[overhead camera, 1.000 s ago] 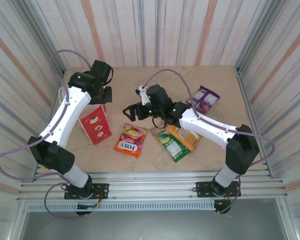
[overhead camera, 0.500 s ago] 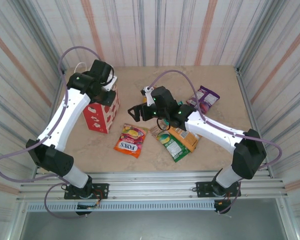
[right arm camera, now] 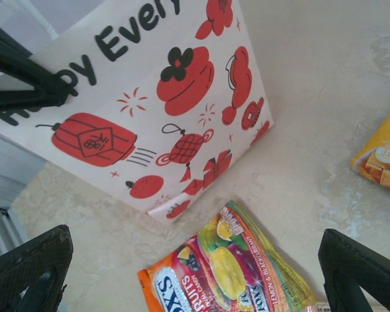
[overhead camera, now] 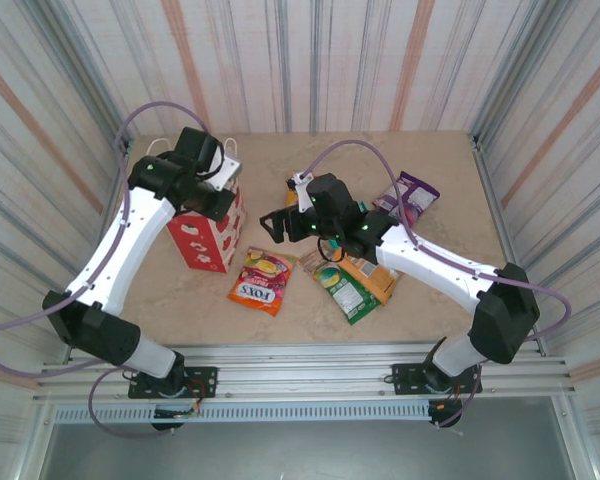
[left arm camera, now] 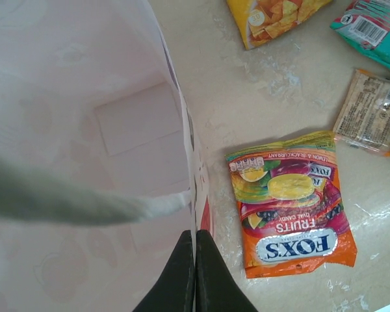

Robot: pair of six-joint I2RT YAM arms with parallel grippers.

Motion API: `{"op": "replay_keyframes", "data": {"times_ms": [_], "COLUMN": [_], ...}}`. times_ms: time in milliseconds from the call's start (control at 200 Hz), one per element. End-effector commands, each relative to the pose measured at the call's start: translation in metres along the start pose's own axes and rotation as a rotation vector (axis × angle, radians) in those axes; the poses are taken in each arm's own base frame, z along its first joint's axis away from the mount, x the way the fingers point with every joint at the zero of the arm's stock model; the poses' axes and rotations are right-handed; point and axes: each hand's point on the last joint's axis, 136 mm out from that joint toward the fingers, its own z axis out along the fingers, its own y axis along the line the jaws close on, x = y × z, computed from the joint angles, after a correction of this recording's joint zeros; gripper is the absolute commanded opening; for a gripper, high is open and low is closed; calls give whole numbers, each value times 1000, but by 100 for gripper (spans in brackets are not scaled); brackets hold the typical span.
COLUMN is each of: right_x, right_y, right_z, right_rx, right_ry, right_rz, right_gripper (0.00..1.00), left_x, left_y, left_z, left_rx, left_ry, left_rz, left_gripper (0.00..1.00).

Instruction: Place the snacks into the paper bag

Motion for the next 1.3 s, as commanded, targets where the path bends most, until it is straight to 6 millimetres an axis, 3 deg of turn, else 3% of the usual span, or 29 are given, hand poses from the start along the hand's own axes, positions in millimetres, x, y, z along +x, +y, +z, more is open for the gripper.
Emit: {"op": "replay_keyframes", "data": {"times_ms": [0, 180, 351, 451, 731, 787, 1137, 1293], "right_x": [-3, -1, 2, 3, 8, 11, 27, 46], "right_y": [-4, -3, -1, -2, -6, -6, -11, -17], "right_z": [-6, -1, -1, -2, -7, -8, -12, -10], "right_rx": [12, 12, 16, 23, 44, 43, 50, 70], "right_ry": [-21, -15, -6, -5, 10, 15, 52, 115], "right_rz": [18, 25, 22, 22, 33, 34, 84, 167], "right_gripper": [99, 99, 99, 99, 99, 99, 99, 99], "left_x": [0, 11, 22, 19, 20, 24, 39, 44], "left_y": [-5, 0, 5, 5, 0, -2, -22, -30], "left_z": [-19, -13, 1, -5, -33, -36, -56, -71], "left_rx": [23, -2, -33, -33, -5, 3, 124, 168], "left_ry": [-62, -44, 15, 1, -40, -43, -104, -134], "left_rz": [40, 34, 37, 20, -67, -78, -102, -132], "left_gripper": [0, 4, 23, 47, 85, 98, 99, 99]}}
